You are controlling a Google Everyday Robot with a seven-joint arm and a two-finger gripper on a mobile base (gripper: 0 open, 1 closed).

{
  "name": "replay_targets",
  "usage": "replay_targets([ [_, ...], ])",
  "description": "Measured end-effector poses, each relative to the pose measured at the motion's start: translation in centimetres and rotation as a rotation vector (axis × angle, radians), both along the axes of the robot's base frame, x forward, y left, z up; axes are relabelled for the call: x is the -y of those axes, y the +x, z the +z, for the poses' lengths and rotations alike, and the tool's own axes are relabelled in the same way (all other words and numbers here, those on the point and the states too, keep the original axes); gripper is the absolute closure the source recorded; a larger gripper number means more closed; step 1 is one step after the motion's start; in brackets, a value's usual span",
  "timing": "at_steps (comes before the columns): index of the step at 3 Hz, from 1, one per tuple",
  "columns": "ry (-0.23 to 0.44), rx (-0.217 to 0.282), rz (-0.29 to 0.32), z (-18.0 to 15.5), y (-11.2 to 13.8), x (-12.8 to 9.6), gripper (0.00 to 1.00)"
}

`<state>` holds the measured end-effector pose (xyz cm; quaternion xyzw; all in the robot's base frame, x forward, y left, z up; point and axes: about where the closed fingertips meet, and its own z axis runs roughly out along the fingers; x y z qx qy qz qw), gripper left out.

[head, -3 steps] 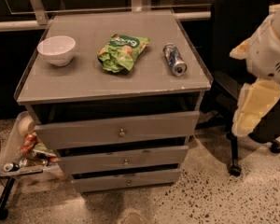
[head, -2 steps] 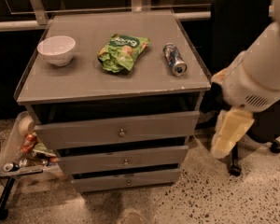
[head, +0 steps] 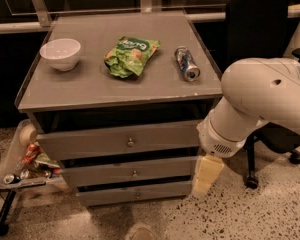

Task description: Open bottom drawer

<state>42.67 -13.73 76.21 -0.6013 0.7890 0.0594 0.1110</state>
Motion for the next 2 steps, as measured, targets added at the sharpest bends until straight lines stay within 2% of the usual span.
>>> replay_targets([
  [1,0.000,0.000,0.000,0.0,0.0,0.0,0.00],
  [2,0.022,-0.051,0.003,-4.2,-0.3,-1.6,0.00],
])
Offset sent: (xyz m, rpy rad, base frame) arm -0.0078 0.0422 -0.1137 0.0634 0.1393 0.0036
